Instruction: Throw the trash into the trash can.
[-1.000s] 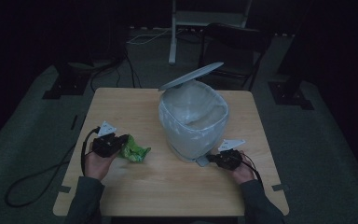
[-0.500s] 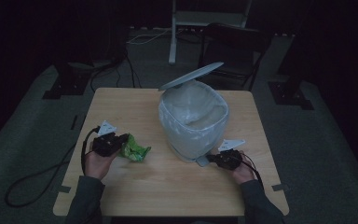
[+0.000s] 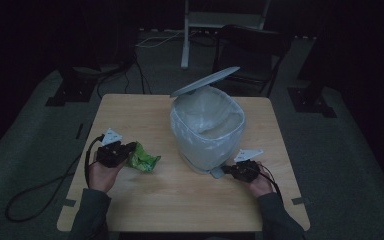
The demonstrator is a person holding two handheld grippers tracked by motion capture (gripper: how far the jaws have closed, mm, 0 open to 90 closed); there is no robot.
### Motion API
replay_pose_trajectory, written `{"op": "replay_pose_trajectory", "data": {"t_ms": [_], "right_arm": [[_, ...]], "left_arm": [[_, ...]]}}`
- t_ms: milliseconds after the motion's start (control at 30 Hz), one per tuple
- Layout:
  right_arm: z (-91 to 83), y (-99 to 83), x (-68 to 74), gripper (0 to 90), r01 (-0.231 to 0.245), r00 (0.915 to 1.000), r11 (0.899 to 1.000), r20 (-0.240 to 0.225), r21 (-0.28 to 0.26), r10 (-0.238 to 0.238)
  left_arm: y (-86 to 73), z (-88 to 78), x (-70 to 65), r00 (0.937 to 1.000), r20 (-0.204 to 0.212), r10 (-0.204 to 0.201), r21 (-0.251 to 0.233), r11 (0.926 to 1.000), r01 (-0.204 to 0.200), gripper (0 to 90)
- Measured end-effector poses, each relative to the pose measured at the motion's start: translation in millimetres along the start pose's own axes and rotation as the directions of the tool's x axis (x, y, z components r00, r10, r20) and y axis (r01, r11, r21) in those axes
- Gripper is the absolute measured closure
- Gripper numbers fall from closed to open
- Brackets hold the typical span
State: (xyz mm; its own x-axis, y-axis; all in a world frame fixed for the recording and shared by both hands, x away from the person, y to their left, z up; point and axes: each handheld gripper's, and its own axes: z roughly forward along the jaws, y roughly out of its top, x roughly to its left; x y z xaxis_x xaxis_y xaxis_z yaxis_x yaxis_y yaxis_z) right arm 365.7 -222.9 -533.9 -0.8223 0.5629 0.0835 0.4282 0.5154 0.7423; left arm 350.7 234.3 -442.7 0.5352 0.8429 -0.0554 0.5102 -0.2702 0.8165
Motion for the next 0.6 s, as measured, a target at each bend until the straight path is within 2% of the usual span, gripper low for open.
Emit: {"op": "replay_pose_trajectory", "data": {"t_ms": [467,600], "right_arm": [[0.0,0.1,-0.4,90.0,-0.011,0.9999,1.0,-0.003,0.0,0.011],[0.0,0.1,-0.4,90.0,-0.009,1.0,1.0,-0.003,0.001,0.009]], "left_arm": [[10.0,-8.1,1.0,0.9999,-0.01,0.013,-0.018,0.9997,-0.013,90.0],[10.2,-8.7,1.5,1.0,-0.009,0.003,-0.029,0.9996,-0.003,90.0]]}}
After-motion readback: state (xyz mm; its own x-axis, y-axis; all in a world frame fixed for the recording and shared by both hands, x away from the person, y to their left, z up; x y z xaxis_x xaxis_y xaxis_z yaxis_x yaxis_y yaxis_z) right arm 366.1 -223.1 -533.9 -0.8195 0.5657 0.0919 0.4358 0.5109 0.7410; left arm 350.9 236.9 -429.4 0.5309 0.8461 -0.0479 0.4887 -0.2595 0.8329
